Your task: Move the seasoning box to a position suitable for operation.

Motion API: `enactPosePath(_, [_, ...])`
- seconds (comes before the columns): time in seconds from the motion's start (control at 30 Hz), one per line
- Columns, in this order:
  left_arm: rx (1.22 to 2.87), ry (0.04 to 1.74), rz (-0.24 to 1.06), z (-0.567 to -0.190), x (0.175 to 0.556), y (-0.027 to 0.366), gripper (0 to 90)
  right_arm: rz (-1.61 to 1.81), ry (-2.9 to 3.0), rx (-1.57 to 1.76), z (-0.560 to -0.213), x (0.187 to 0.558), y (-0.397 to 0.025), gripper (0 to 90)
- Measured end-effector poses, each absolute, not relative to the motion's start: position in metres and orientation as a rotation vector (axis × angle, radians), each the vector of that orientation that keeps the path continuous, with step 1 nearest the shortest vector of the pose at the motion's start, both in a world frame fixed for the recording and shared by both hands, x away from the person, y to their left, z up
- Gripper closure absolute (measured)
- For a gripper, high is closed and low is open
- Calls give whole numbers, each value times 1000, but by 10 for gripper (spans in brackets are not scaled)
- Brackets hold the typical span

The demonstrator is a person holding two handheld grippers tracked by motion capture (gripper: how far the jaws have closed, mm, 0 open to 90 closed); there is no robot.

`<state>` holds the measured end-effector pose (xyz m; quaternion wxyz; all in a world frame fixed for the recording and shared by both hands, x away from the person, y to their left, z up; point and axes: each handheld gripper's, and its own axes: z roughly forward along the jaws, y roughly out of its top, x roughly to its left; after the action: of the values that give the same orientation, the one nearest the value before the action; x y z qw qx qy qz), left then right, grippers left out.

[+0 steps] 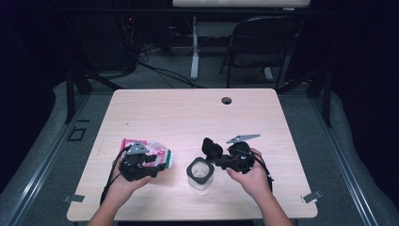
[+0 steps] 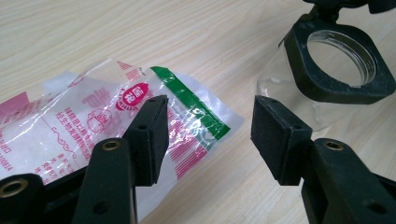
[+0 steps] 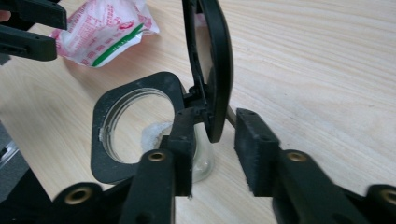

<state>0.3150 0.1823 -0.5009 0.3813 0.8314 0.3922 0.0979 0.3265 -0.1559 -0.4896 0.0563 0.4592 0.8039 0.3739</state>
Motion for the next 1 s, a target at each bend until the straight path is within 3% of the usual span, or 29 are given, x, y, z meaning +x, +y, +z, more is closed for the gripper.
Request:
enactPosePath(0.17, [2120,1002,239,-502,314,181,478,1134,2435,1412,-491,327,-157,793])
enactPosePath(0.3, [2147,999,219,-502,314,180,558,1159,2425,1409,-491,328,-157,809])
enactPosePath(0.57, [2145,1013,231,-499,316,175,489,1171,2419,1417,-492,332,-154,813])
enactPosePath(0.87, [2161,981,276,-506,305,189,418,1194,2427,1418,-490,329,-156,657])
enactPosePath(1.0, [2154,970,285,-509,302,192,416,1188,2422,1409,-490,328,-156,629])
